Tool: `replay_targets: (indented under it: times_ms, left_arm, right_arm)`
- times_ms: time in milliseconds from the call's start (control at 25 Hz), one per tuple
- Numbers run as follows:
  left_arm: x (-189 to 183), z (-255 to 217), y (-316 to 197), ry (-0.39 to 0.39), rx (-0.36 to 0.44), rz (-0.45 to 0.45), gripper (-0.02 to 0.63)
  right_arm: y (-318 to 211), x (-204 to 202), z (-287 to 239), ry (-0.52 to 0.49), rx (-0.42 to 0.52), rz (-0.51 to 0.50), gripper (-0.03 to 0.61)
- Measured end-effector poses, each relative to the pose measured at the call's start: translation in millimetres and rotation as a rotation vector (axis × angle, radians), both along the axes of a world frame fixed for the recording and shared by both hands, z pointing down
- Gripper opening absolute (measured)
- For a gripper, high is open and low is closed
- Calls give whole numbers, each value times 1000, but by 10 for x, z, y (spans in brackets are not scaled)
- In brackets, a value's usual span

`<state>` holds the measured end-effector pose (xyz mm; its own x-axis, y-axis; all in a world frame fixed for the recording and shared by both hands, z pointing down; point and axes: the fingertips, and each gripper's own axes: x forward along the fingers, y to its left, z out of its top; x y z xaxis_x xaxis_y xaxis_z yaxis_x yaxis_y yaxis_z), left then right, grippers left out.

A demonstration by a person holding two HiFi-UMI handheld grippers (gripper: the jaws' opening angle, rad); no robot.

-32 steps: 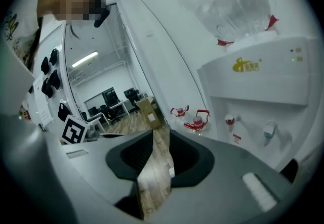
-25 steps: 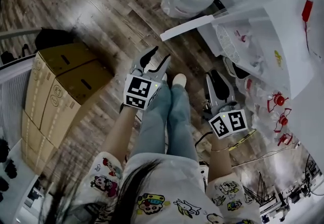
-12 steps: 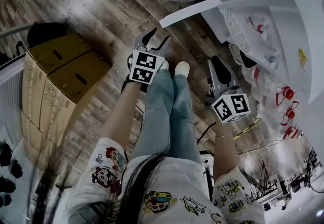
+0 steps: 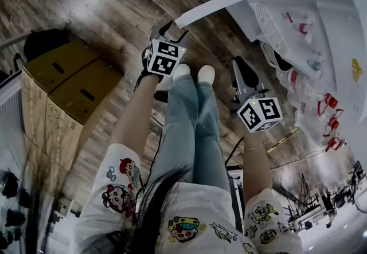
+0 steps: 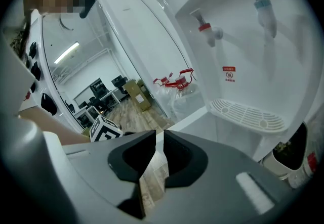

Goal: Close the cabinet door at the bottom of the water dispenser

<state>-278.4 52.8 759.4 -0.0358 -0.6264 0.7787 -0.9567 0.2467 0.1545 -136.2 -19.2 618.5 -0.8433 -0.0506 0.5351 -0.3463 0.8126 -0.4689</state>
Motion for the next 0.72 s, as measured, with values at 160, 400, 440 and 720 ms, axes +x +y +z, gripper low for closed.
replay_targets:
  times_ms: [160, 400, 440, 720]
  left_arm:
    - [-63, 158, -84, 2, -34, 37, 268]
    - [-59, 387, -136, 12, -115, 102, 268]
    - [-51, 414, -138, 13, -126, 117, 268]
    - [-41, 473, -118, -1, -153, 158, 199]
  right_arm:
    - [-5, -29, 97, 9, -6, 6, 37]
    - [-14, -37, 195, 22, -24, 12, 12]
    - [-16, -43, 203, 22, -27, 14, 11]
    - [-49, -70, 179, 18, -28, 32, 11]
